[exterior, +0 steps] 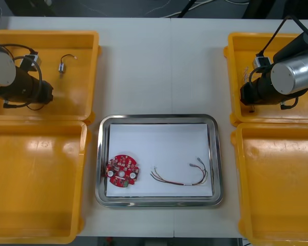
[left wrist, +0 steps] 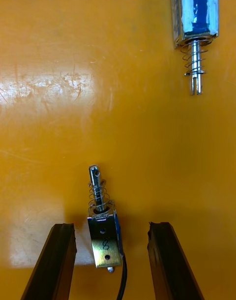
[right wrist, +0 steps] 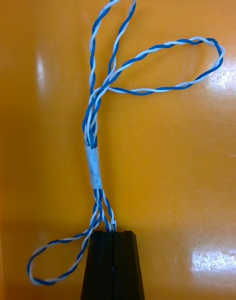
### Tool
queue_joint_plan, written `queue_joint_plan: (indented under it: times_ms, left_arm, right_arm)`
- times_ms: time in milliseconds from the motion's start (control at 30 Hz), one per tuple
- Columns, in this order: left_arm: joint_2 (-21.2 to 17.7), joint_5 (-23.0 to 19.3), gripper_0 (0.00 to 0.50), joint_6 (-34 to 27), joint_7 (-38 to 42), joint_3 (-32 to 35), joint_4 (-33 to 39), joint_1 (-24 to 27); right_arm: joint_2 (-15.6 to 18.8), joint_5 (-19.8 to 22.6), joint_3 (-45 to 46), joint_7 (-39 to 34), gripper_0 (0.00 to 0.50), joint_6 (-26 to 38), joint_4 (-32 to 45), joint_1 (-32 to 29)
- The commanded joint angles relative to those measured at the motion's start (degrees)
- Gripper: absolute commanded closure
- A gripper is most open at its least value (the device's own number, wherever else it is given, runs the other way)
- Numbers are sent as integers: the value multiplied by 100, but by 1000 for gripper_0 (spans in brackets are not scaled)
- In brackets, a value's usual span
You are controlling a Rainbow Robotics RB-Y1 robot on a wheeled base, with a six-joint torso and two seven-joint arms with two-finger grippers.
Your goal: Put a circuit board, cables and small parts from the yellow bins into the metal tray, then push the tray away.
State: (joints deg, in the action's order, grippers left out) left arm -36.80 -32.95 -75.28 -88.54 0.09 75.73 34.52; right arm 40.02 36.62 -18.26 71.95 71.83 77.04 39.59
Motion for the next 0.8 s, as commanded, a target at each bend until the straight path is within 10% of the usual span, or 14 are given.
queue_joint_plan:
  times_ms: [33,167,367,800]
  left_arm:
    - [-232,17,67,128,-453,-132,-23,230]
    - [-232,17,123,128,-444,-132,-23,239]
    - [-232,26,485,128,-418,-132,-23,230]
    - [-205,-27,500,-549,-348,202,355,265]
  right_arm:
    - [41,-67,42,285,500,-196,57,-162]
    - [138,-190,147,372,500,-319,171,-162]
    - [261,-208,473,531,500,-319,277,-162]
    - [770,249,1246,1629,500,173,242,-171]
